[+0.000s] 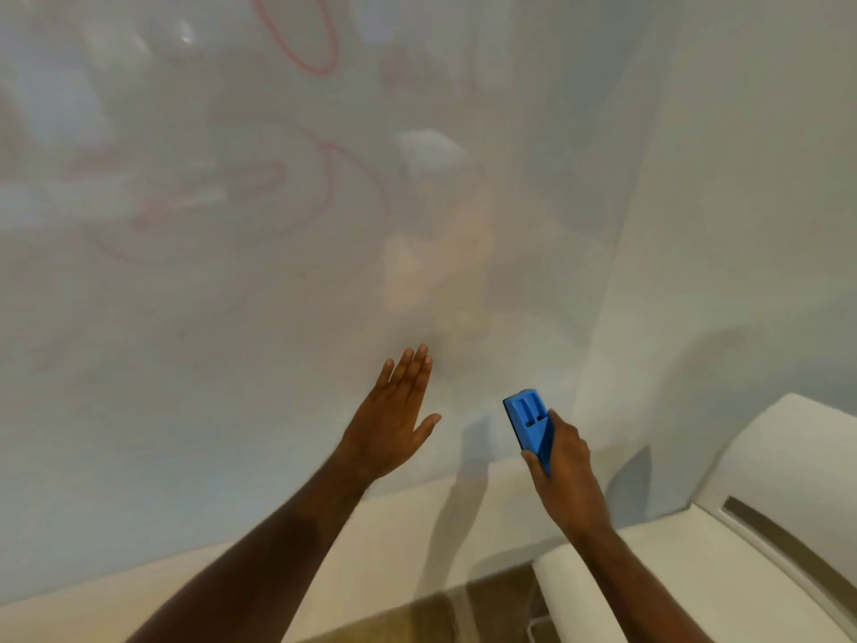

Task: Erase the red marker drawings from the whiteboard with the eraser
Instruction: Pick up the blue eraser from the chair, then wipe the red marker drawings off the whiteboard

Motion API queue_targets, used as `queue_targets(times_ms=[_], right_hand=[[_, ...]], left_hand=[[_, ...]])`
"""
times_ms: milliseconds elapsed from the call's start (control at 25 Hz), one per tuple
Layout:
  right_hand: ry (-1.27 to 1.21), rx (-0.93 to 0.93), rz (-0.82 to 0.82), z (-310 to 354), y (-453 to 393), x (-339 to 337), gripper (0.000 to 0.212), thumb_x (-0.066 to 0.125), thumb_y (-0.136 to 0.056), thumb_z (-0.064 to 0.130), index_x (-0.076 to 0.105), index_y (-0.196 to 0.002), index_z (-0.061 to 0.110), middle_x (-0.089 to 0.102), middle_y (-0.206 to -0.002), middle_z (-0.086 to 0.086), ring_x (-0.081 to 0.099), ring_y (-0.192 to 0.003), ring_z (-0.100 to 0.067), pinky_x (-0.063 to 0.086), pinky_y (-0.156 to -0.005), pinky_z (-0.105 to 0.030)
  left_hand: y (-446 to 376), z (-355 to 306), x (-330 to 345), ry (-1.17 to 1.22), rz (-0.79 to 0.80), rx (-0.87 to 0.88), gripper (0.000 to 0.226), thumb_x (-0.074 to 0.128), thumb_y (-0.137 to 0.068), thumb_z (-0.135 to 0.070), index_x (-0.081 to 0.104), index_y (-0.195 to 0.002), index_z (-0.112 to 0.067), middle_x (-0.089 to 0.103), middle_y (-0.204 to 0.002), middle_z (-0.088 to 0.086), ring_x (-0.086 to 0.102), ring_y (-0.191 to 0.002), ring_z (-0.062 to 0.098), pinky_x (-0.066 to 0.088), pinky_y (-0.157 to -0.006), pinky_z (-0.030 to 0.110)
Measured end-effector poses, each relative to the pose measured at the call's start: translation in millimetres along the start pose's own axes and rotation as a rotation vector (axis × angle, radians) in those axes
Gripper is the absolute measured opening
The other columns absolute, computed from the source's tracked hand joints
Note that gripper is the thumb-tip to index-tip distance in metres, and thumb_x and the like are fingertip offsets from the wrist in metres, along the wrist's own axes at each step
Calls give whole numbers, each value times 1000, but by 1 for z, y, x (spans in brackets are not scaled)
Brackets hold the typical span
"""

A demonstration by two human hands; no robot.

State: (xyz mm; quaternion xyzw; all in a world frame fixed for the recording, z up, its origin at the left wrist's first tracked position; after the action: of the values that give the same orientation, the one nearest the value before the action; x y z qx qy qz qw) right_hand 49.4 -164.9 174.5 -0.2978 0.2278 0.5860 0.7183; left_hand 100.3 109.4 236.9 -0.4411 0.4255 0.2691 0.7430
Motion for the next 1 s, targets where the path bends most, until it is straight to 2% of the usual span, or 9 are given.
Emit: queue_targets(times_ms=[160,320,440,680,840,1000], right_hand=[[-11,-202,-97,92,-31,-37,70,65,-101,35,30,-158,17,49,-144,-2,48,-128,-18,50,-85,-31],[-31,-392,-206,183,-52,-75,71,65,-100,35,30,-159,16,48,-145,-4,47,-130,-21,48,-81,-31],[-56,-519,-265,250,-61,-99,72,64,-100,37,30,-160,16,48,-147,-4,46,-131,-21,49,-82,-32],[-164,-755,-386,378,-60,-142,75,67,-100,36,28,-161,20,42,-152,-1,38,-136,-17,47,-89,-35],[-208,-865,-403,452,-53,-151,74,67,-99,35,29,-161,19,44,-150,-2,38,-135,-18,47,-86,-35],[-249,-939,-414,518,-47,-147,73,68,-99,32,31,-160,18,45,-147,-3,38,-134,-18,46,-88,-35]], left_hand=[[-13,51,-60,-40,-93,-16,83,33,-114,-55,11,-173,-2,7,-183,14,8,-170,29,13,-138,45],[-19,102,-122,-118,-211,-58,81,36,-115,-53,15,-173,-1,11,-183,16,10,-170,30,12,-137,46],[-19,145,-173,-173,-297,-103,79,37,-115,-50,18,-172,1,13,-182,17,13,-170,31,14,-137,48],[-8,214,-268,-209,-431,-193,79,39,-114,-47,14,-172,0,6,-183,15,4,-171,27,2,-139,44],[9,257,-320,-268,-483,-201,78,40,-114,-45,15,-173,0,7,-183,14,6,-171,27,4,-139,44],[26,307,-365,-300,-538,-238,80,39,-114,-47,11,-173,-2,4,-184,13,2,-171,26,-2,-139,41]])
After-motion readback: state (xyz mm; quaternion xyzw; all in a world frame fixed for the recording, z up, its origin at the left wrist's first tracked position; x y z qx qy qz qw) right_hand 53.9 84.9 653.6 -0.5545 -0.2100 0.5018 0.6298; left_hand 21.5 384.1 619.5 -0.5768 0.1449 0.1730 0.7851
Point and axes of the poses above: each hand's wrist, its own y-axis away from the middle knuckle, its own x-axis out of the palm, z = x × y, the point moved 6 cm from there along -y, towards the middle knuckle
